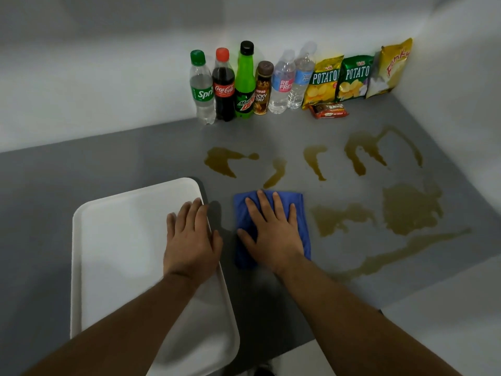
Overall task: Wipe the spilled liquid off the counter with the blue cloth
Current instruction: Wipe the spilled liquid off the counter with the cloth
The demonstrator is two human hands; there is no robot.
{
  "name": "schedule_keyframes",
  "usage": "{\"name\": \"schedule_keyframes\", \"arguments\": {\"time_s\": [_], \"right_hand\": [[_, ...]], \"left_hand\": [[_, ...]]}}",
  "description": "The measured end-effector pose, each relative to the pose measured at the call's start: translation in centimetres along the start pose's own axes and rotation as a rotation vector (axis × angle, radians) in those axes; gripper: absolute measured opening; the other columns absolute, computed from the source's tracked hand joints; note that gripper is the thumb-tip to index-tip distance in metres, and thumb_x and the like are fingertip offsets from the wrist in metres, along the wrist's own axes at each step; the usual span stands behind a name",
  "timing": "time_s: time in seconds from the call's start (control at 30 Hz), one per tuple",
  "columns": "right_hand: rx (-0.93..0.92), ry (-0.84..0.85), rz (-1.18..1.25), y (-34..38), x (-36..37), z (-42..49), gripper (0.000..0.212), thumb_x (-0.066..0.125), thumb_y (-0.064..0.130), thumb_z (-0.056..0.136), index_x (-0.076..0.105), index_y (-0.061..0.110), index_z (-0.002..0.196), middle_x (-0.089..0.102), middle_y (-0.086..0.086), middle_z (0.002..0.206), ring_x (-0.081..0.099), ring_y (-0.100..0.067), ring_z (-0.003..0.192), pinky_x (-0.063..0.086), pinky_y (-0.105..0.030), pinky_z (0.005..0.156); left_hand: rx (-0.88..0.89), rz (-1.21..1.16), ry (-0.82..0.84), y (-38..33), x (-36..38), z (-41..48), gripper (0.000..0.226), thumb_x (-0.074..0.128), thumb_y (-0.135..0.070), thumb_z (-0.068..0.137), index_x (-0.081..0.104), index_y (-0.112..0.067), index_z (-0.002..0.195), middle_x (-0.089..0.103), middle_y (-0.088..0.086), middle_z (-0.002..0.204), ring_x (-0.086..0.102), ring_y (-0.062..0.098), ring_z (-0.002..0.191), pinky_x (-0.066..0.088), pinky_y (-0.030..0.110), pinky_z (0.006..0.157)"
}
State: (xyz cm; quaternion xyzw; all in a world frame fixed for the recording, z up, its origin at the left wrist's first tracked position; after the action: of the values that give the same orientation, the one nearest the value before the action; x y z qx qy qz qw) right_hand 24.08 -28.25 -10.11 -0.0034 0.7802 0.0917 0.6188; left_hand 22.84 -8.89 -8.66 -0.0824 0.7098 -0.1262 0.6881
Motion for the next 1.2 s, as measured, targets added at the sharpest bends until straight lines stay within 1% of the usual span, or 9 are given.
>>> {"name": "schedule_keyframes", "arguments": {"time_s": [0.17,0.3,0.4,0.57,0.77,0.87,0.93,1.1,1.2], "right_hand": [[-0.117,-0.016,0.026,0.1,0.5,-1.6,0.083,0.014,0.078,0.095,-0.010,0.038,0.163,-0.019,0.007,0.172,-0.026,-0.020,0.156,-0.011,-0.059,0.125],[-0.187,-0.051,0.012,-2.0,0.5,-2.4,0.080,0.018,0.078,0.096,-0.001,0.040,0.163,-0.006,0.010,0.174,-0.020,-0.017,0.157,-0.002,-0.057,0.127],[-0.152,-0.056,0.005,-2.7,-0.3,-0.3,0.079,0.020,0.076,0.096,0.000,0.039,0.164,-0.004,0.008,0.175,-0.015,-0.020,0.159,-0.003,-0.059,0.126],[-0.115,-0.147,0.046,0.3,-1.8,2.5,0.078,0.033,0.067,0.098,0.019,0.030,0.165,0.011,-0.001,0.174,0.004,-0.033,0.160,0.002,-0.064,0.125],[-0.251,-0.028,-0.011,1.1,-0.3,0.1,0.080,0.019,0.074,0.097,0.001,0.036,0.165,-0.002,0.006,0.175,-0.014,-0.020,0.159,-0.001,-0.058,0.127],[-0.253,-0.044,0.005,-0.6,-1.1,-0.6,0.081,0.023,0.079,0.095,0.008,0.040,0.164,0.002,0.013,0.174,-0.012,-0.018,0.159,0.000,-0.058,0.127],[-0.211,-0.043,-0.001,-1.3,-1.8,0.3,0.082,0.022,0.081,0.093,0.006,0.043,0.164,-0.001,0.013,0.174,-0.011,-0.020,0.159,0.000,-0.060,0.126],[-0.040,0.016,-0.012,0.5,-1.8,4.9,0.086,0.008,0.081,0.087,-0.009,0.043,0.162,-0.016,0.009,0.173,-0.017,-0.027,0.158,-0.007,-0.065,0.124],[-0.086,0.011,-0.034,2.1,-1.4,4.9,0.082,0.009,0.077,0.090,-0.011,0.041,0.162,-0.016,0.008,0.173,-0.019,-0.025,0.158,-0.006,-0.064,0.124]], "left_hand": [[-0.016,-0.003,-0.009,-0.2,-0.4,0.3,0.070,0.031,-0.049,0.097,0.023,-0.016,0.158,0.025,0.006,0.168,0.014,0.023,0.157,0.012,0.053,0.128],[-0.018,0.018,0.003,-0.2,-0.4,0.4,0.073,0.028,-0.051,0.096,0.020,-0.016,0.160,0.023,0.004,0.169,0.012,0.022,0.158,0.010,0.051,0.128],[-0.019,0.024,0.001,-0.2,-0.4,0.4,0.072,0.029,-0.051,0.096,0.022,-0.017,0.159,0.025,0.005,0.168,0.013,0.023,0.157,0.012,0.052,0.128],[-0.019,0.019,-0.008,-0.1,-0.5,0.5,0.070,0.032,-0.050,0.096,0.023,-0.017,0.158,0.027,0.005,0.167,0.015,0.023,0.157,0.014,0.052,0.128],[-0.028,0.009,-0.004,-0.3,-1.2,0.5,0.070,0.031,-0.053,0.096,0.027,-0.019,0.157,0.032,0.004,0.165,0.023,0.024,0.154,0.019,0.051,0.127],[-0.025,0.003,-0.037,0.0,-2.4,1.7,0.066,0.035,-0.055,0.094,0.042,-0.017,0.149,0.050,0.006,0.153,0.043,0.030,0.140,0.033,0.050,0.120],[-0.006,0.017,-0.054,0.3,-3.1,3.1,0.063,0.036,-0.055,0.094,0.048,-0.016,0.143,0.054,0.008,0.146,0.048,0.031,0.133,0.036,0.048,0.116],[0.037,0.027,-0.043,1.1,-3.3,6.8,0.059,0.035,-0.054,0.096,0.043,-0.018,0.141,0.042,0.011,0.155,0.035,0.034,0.145,0.025,0.053,0.123],[0.047,0.042,-0.021,1.7,-2.7,8.1,0.065,0.031,-0.055,0.096,0.040,-0.017,0.147,0.031,0.010,0.164,0.019,0.031,0.155,0.014,0.056,0.127]]}}
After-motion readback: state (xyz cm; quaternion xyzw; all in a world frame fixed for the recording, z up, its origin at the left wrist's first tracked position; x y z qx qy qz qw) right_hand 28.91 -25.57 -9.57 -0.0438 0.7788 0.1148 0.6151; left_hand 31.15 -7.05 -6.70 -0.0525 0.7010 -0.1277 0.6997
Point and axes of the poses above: each hand's wrist, its own z-axis towards the middle knuckle, its own x-axis out of the palm, y = z × x, the point moved 8 cm from there along z, towards the middle knuckle
